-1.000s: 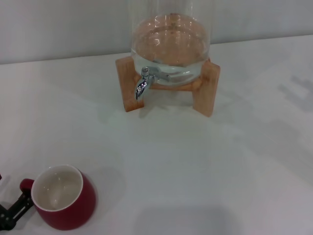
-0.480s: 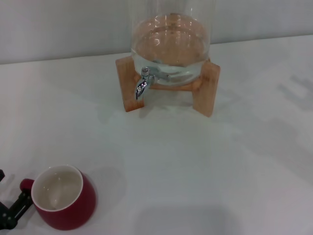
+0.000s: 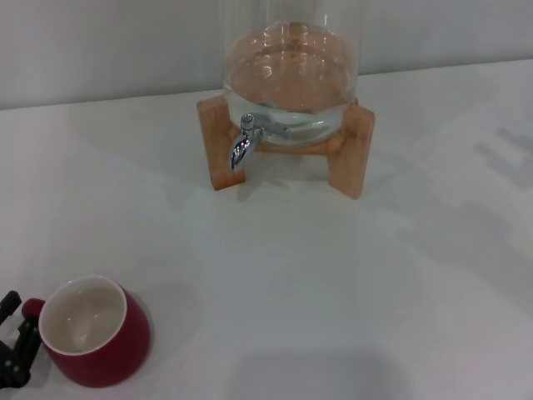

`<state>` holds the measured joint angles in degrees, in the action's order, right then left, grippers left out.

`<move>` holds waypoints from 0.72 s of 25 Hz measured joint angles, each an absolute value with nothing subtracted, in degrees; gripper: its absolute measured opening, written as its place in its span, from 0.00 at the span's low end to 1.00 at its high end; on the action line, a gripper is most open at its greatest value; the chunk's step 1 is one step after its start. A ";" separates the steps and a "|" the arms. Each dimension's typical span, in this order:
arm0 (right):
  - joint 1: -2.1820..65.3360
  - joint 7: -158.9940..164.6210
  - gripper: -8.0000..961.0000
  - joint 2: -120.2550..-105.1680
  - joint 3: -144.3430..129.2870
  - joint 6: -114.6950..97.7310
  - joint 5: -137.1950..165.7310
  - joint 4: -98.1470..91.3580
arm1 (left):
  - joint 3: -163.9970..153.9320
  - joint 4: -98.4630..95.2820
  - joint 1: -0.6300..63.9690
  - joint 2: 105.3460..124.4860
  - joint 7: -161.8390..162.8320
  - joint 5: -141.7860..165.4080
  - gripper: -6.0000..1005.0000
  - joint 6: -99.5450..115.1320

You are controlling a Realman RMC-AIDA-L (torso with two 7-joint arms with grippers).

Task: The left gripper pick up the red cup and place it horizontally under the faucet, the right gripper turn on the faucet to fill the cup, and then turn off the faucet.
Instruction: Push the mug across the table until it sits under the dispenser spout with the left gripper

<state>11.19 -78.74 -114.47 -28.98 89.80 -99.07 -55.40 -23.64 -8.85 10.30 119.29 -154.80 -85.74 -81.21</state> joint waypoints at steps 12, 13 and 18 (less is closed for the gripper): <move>11.12 -78.74 0.69 -114.50 -29.00 89.83 -99.14 -55.21 | -23.48 -8.70 10.46 119.34 -154.71 -85.85 0.16 -81.84; 11.10 -78.74 0.69 -114.48 -29.00 89.83 -99.14 -55.18 | -23.41 -8.74 10.49 119.34 -154.75 -85.94 0.15 -82.16; 10.86 -78.81 0.69 -114.50 -29.01 89.94 -99.14 -55.16 | -23.22 -9.12 11.08 119.36 -154.96 -86.32 0.13 -83.27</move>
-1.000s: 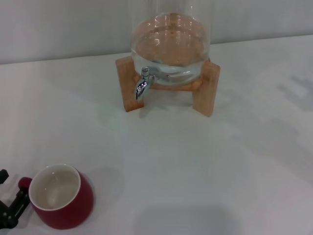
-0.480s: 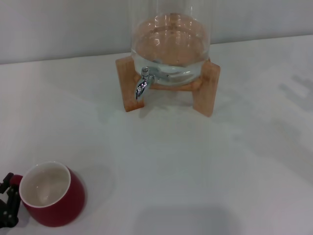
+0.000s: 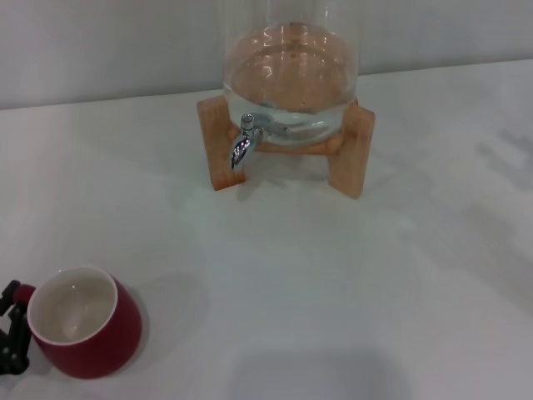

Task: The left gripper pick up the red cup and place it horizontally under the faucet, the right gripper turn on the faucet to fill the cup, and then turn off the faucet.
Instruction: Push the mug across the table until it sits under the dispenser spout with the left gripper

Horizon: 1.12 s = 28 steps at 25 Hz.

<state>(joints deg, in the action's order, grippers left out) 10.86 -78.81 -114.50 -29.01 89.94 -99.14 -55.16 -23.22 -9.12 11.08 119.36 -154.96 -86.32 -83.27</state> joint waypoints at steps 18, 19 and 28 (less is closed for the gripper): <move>10.63 -79.09 0.69 -114.62 -28.91 90.84 -99.25 -54.93 | -23.10 -10.86 18.66 119.21 -154.86 -87.29 0.13 -80.46; 10.63 -79.10 0.69 -114.61 -28.91 90.92 -99.39 -54.91 | -23.11 -10.86 19.18 119.18 -154.83 -87.30 0.13 -79.74; 10.56 -79.18 0.69 -114.61 -28.91 91.22 -99.61 -54.81 | -23.12 -10.87 23.72 119.19 -154.07 -87.37 0.13 -75.39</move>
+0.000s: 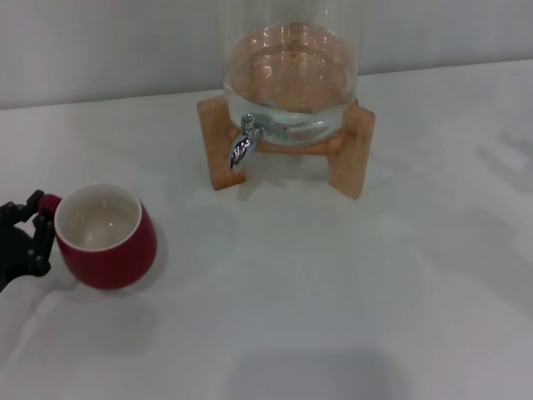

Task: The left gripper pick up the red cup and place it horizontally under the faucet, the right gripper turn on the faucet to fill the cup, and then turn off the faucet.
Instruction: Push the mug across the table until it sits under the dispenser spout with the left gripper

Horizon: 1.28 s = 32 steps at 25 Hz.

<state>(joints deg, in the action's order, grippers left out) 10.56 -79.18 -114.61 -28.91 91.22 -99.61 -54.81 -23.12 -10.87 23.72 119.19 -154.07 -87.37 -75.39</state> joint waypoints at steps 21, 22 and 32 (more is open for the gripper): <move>10.55 -79.36 0.69 -114.61 -28.91 91.40 -99.67 -54.11 | -23.23 -7.73 30.05 119.42 -153.21 -87.35 0.13 -71.45; 10.55 -79.37 0.69 -114.61 -28.91 91.41 -99.67 -54.11 | -23.22 -7.54 30.17 119.42 -153.16 -87.35 0.13 -71.38; 10.55 -79.36 0.69 -114.60 -28.91 91.54 -99.67 -54.14 | -23.51 -5.71 31.59 119.41 -152.39 -87.10 0.13 -66.88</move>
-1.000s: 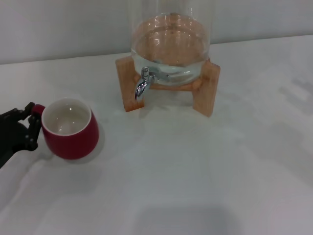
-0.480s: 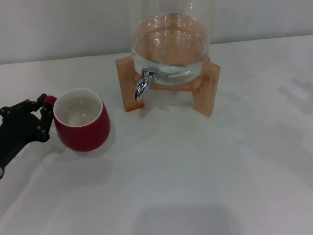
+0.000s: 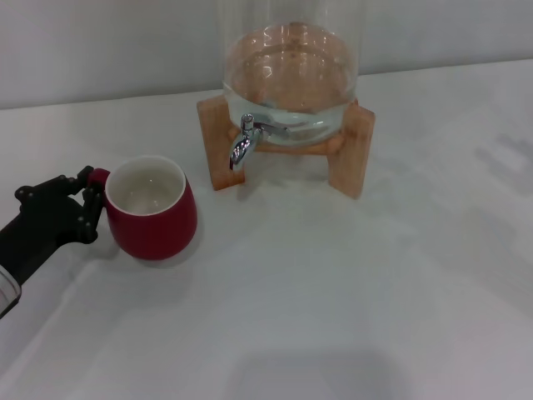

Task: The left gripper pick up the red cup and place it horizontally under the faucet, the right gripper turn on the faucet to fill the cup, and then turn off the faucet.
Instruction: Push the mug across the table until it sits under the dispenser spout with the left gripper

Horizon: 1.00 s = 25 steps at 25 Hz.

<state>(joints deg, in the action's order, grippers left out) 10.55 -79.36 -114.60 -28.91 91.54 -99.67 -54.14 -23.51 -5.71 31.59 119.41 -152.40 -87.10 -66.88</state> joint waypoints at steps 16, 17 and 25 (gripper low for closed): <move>10.54 -79.38 0.69 -114.61 -28.92 92.12 -99.66 -53.54 | -23.73 -3.48 35.71 119.41 -152.42 -85.51 0.13 -62.07; 10.55 -79.38 0.69 -114.61 -28.91 92.13 -99.66 -53.52 | -23.73 -3.36 35.94 119.44 -152.41 -85.28 0.13 -61.73; 10.49 -79.42 0.69 -114.61 -28.92 92.21 -99.66 -53.45 | -23.73 -2.54 36.75 119.47 -150.84 -83.36 0.13 -60.93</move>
